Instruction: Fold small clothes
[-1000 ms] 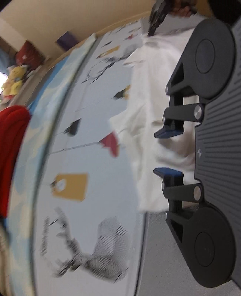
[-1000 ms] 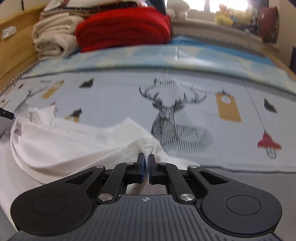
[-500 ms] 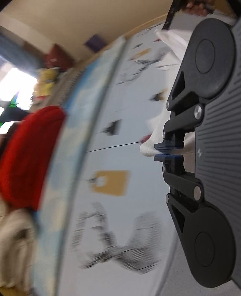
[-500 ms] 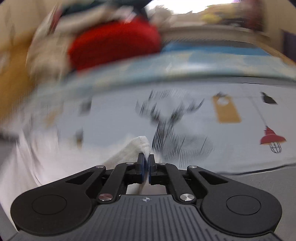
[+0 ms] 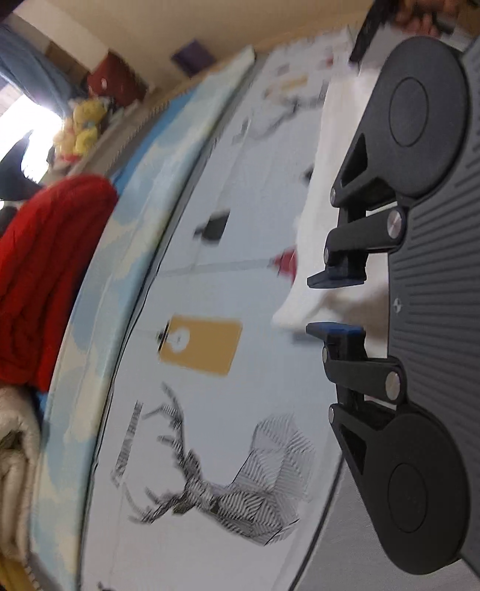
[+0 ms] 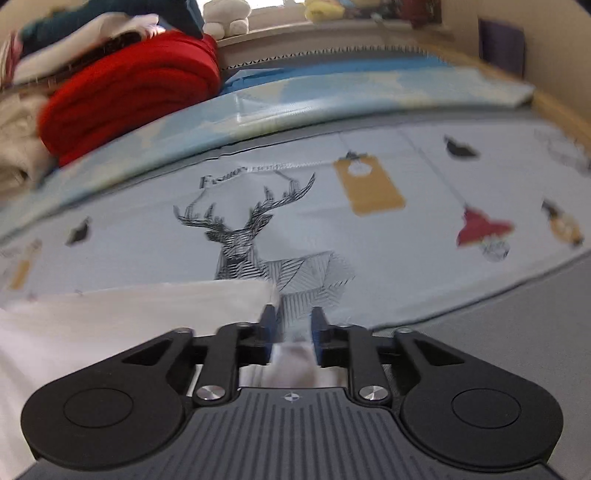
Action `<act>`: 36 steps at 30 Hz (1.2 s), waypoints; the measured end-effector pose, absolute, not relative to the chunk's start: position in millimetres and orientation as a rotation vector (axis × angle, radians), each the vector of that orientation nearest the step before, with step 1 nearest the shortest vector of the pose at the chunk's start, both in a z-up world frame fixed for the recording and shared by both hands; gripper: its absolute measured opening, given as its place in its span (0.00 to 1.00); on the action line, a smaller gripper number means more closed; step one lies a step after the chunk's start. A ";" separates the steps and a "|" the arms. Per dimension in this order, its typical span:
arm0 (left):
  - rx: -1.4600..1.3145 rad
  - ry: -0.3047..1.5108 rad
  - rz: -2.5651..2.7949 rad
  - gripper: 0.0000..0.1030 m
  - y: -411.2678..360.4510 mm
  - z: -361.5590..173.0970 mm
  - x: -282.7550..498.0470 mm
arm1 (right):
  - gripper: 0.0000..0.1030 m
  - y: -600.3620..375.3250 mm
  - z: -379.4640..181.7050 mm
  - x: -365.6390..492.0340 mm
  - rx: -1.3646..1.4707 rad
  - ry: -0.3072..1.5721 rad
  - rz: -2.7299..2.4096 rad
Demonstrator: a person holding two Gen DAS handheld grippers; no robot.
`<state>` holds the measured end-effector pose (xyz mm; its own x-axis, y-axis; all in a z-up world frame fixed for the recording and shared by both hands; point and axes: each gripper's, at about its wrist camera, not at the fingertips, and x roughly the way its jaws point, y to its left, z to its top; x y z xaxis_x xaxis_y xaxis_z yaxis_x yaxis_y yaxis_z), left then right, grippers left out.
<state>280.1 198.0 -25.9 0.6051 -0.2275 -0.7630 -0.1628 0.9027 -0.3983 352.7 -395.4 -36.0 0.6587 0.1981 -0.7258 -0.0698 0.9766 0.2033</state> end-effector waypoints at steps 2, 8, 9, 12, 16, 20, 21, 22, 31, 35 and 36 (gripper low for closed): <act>-0.469 0.966 -0.118 0.19 196.6 -18.3 268.9 | 0.24 -401.0 -29.1 343.0 0.189 0.837 0.179; -0.314 1.179 -0.252 0.19 181.5 -29.8 225.7 | 0.31 -400.1 -8.1 305.3 0.230 0.909 0.379; -0.304 1.194 -0.281 0.19 181.2 -32.4 217.8 | 0.33 -399.1 -7.2 296.7 0.233 0.938 0.428; -0.280 1.230 -0.368 0.19 179.8 -40.8 192.1 | 0.35 -395.8 -4.7 270.3 0.179 0.999 0.504; -0.249 1.271 -0.394 0.19 177.0 -55.9 167.5 | 0.36 -399.2 -11.2 239.4 0.076 1.087 0.499; -0.287 1.256 -0.398 0.18 182.8 -61.4 164.3 | 0.38 -398.3 -24.6 223.5 0.008 1.160 0.492; -0.300 1.250 -0.404 0.18 182.3 -60.4 163.8 | 0.38 -397.4 -28.9 222.6 -0.014 1.179 0.483; -0.308 1.246 -0.407 0.18 182.5 -60.6 164.0 | 0.38 -396.9 -32.2 220.8 -0.031 1.191 0.476; -0.220 1.312 -0.396 0.00 164.1 -69.8 167.4 | 0.27 -389.9 -38.2 226.0 -0.059 1.215 0.492; -0.233 1.271 -0.419 0.00 171.4 -59.4 161.3 | 0.06 -390.3 -32.7 228.0 -0.055 1.193 0.519; -0.242 1.260 -0.420 0.00 173.4 -56.5 159.5 | 0.06 -391.3 -30.4 228.3 -0.045 1.186 0.524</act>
